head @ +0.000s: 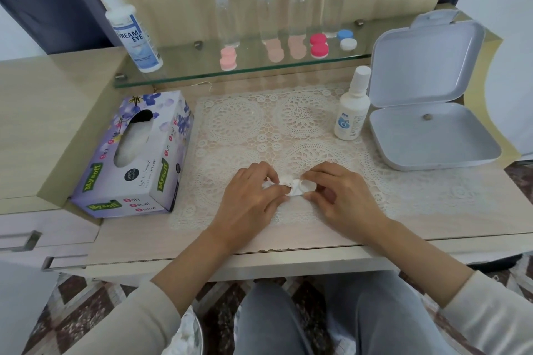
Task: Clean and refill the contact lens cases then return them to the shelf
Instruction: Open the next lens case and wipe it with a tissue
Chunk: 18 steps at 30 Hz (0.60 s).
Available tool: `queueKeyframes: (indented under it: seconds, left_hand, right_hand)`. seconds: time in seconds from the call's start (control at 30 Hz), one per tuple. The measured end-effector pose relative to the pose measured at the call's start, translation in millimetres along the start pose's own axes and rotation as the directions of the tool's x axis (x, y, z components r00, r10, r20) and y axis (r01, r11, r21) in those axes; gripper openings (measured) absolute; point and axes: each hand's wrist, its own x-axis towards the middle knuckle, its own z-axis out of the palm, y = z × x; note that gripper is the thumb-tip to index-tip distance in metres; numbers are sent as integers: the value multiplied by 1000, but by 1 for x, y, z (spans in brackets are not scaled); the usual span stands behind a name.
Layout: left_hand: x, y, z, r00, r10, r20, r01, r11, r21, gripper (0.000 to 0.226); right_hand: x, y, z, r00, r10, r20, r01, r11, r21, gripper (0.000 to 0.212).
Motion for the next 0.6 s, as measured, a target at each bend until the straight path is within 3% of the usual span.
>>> queueKeyframes:
  seconds: [0.2,0.6]
  left_hand:
    - [1,2,0,999,-18,28,18,1000,1,10]
    - [2,0,-1,998,-39,48,39,999,-2,21]
  right_hand:
    - [-1,0,2,1000,-18,7,18,999,-30,23]
    - [0,1,0,1000,3,-30,-4,1000,-13,22]
